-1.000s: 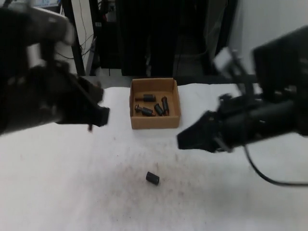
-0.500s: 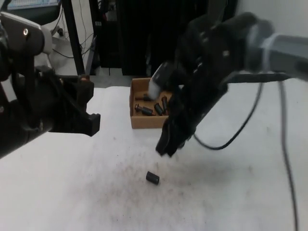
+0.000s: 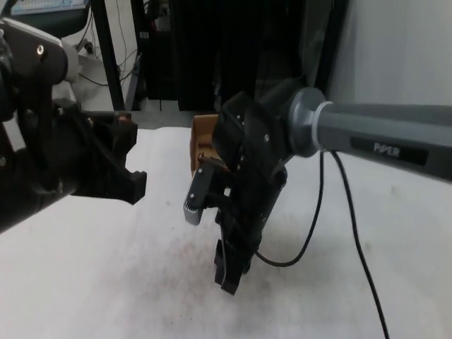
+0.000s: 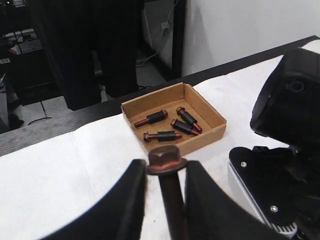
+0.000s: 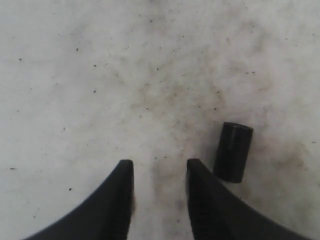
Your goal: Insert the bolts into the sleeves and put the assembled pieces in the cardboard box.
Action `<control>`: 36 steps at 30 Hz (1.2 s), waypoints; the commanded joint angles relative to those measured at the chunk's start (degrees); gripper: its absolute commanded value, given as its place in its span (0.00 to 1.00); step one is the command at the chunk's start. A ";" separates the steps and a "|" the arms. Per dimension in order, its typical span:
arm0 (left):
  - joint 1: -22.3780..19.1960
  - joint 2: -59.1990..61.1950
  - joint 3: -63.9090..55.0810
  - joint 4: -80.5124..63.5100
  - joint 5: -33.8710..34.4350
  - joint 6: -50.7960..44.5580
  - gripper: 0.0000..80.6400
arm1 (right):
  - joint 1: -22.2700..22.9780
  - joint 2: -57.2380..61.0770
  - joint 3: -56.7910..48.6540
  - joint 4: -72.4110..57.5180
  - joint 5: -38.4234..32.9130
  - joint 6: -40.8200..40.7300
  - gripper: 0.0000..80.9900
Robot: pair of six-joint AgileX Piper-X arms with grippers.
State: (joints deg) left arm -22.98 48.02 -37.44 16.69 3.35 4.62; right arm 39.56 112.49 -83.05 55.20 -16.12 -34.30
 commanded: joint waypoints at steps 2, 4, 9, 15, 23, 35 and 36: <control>0.13 -0.24 -0.08 2.01 -0.32 0.50 0.00 | 0.02 0.97 -0.57 -2.64 1.18 -1.72 0.42; 0.13 -0.24 0.28 2.39 -0.32 0.50 0.00 | -0.12 1.43 -0.57 -3.56 1.18 -1.70 0.42; 0.13 -0.24 0.33 2.90 -0.32 0.50 0.00 | -0.12 3.15 -0.57 -4.79 1.18 -1.70 0.42; 0.13 -0.24 0.33 3.22 -0.32 1.89 0.00 | -0.12 4.80 -0.57 -4.79 2.86 -3.00 0.42; 0.13 -0.24 0.33 3.22 -0.32 1.89 0.00 | -0.12 5.19 -0.57 -5.49 7.15 -3.95 0.41; 0.13 -0.24 0.33 3.22 -0.32 1.89 0.00 | -0.12 5.64 -0.57 -8.65 11.54 -3.97 0.12; 0.13 -0.24 0.33 3.22 -0.32 1.89 0.00 | -0.12 5.82 -0.57 -9.15 11.54 -3.97 0.13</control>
State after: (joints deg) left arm -22.98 48.02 -36.90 20.15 3.35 6.39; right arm 39.55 118.08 -83.15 46.63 -4.72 -37.41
